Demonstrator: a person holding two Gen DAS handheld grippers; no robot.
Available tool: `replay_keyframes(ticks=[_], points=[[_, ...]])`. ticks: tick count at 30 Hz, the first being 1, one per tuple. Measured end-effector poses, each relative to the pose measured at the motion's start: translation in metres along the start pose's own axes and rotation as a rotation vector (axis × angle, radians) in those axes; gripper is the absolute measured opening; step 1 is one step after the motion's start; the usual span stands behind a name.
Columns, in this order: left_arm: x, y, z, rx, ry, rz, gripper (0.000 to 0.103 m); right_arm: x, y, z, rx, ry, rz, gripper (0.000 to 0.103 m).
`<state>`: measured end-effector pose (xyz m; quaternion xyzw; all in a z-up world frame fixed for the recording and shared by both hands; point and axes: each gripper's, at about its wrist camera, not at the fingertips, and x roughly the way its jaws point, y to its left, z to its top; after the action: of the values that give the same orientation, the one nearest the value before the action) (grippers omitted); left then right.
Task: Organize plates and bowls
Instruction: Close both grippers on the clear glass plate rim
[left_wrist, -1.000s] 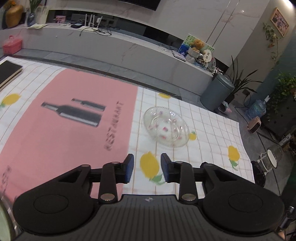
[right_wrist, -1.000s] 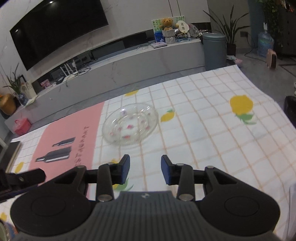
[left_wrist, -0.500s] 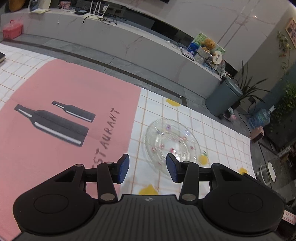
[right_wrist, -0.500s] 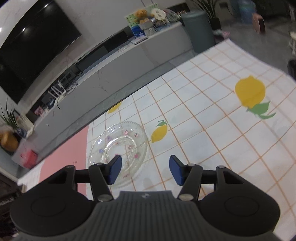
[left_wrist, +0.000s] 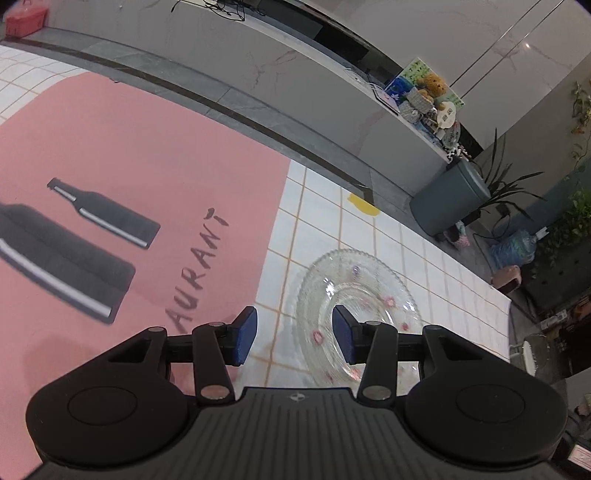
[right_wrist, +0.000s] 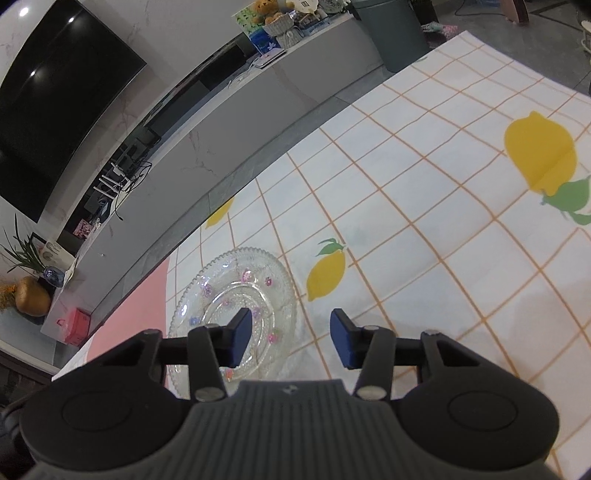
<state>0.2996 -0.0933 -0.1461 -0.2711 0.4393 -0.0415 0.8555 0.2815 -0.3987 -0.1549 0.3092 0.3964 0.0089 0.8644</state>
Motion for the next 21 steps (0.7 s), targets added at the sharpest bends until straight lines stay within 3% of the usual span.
replay_keyframes(ticks=[5,11,14,16,21], points=[[0.01,0.001,0.003,0.001,0.003,0.0,0.051,0.011,-0.005,0.002,0.017,0.009,-0.005,0.046],[0.017,0.0,0.005,0.012,-0.001,0.007,0.042,0.017,-0.004,0.0,0.021,0.025,0.032,0.035],[0.02,-0.003,0.005,0.016,0.012,0.008,0.033,0.019,0.003,-0.005,-0.007,0.035,0.036,0.027],[0.022,-0.008,0.003,0.04,0.03,0.008,0.018,0.019,0.006,-0.007,-0.02,0.032,0.025,0.024],[0.02,-0.017,-0.001,0.078,0.013,0.061,0.013,0.02,0.002,-0.007,0.005,0.049,0.01,0.009]])
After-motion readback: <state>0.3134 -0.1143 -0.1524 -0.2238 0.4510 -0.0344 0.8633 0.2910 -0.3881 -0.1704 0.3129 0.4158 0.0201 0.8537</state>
